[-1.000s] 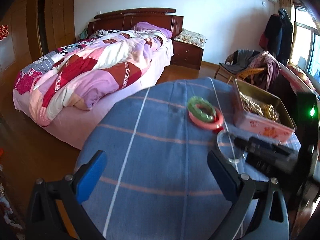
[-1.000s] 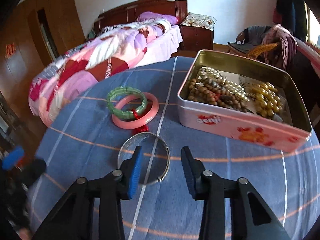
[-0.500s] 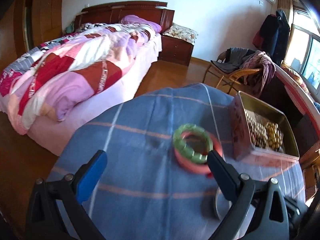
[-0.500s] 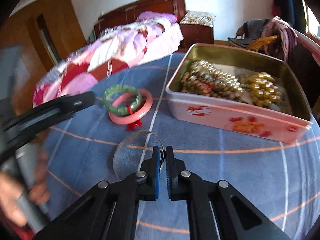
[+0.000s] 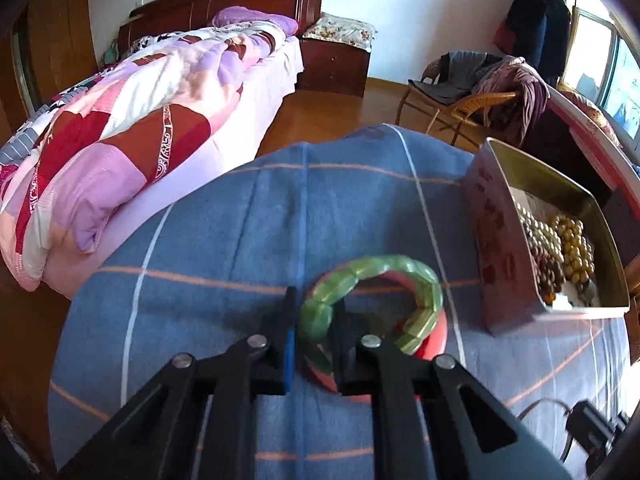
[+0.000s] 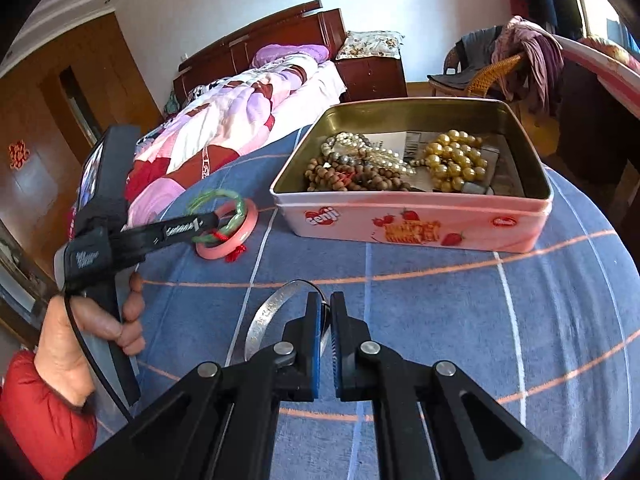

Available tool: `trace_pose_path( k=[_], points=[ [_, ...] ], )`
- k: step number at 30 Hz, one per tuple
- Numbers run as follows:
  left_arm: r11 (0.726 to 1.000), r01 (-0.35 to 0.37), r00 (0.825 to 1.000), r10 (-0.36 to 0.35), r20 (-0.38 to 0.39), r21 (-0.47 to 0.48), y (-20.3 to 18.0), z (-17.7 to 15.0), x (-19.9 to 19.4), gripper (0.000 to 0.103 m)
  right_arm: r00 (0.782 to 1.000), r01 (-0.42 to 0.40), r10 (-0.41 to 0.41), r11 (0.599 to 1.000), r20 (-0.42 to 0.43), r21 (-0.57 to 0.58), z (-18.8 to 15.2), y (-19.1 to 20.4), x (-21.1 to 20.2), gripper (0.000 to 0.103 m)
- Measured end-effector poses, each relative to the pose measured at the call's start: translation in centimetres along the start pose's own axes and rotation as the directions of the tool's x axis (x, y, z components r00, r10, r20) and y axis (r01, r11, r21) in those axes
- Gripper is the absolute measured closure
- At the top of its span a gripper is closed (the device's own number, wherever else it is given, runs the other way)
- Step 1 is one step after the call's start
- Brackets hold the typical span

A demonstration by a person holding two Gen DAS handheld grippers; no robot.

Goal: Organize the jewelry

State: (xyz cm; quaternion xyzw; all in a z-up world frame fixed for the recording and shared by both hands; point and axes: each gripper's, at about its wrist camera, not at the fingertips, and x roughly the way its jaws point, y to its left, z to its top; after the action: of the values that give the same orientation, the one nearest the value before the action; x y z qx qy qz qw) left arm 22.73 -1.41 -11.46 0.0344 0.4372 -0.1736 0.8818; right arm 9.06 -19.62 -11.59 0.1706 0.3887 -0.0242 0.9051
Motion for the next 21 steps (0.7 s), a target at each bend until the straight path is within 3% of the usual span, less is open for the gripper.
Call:
trace_pose_path(
  k=[4,8,13,21],
  points=[
    [0.995,0.069,0.996,-0.065,0.059,-0.078,1.5,-1.4,-2.9,0.092,1.0,-0.004,0.004,1.0,0.022,0.002,0.0,-0.3,-1.4,0.1],
    [0.981,0.142,0.982,-0.122,0.147,-0.131,2.5,-3.2,-6.9,0.093,0.998,-0.018,0.018,1.0,0.058,0.0,-0.3,-0.3,-3.5,0.103],
    [0.987,0.122,0.974,-0.1,0.203,-0.102,2.2,-4.9,-10.4,0.094,0.998,-0.012,0.013,1.0,0.069,-0.005,-0.7,-0.3,-5.0,0.103],
    [0.977,0.182,0.965,-0.155,0.212,-0.111,3.0,-7.3,-13.2,0.094,0.999,-0.011,0.011,1.0,0.05,0.012,-2.7,-0.7,-6.2,0.103]
  ],
)
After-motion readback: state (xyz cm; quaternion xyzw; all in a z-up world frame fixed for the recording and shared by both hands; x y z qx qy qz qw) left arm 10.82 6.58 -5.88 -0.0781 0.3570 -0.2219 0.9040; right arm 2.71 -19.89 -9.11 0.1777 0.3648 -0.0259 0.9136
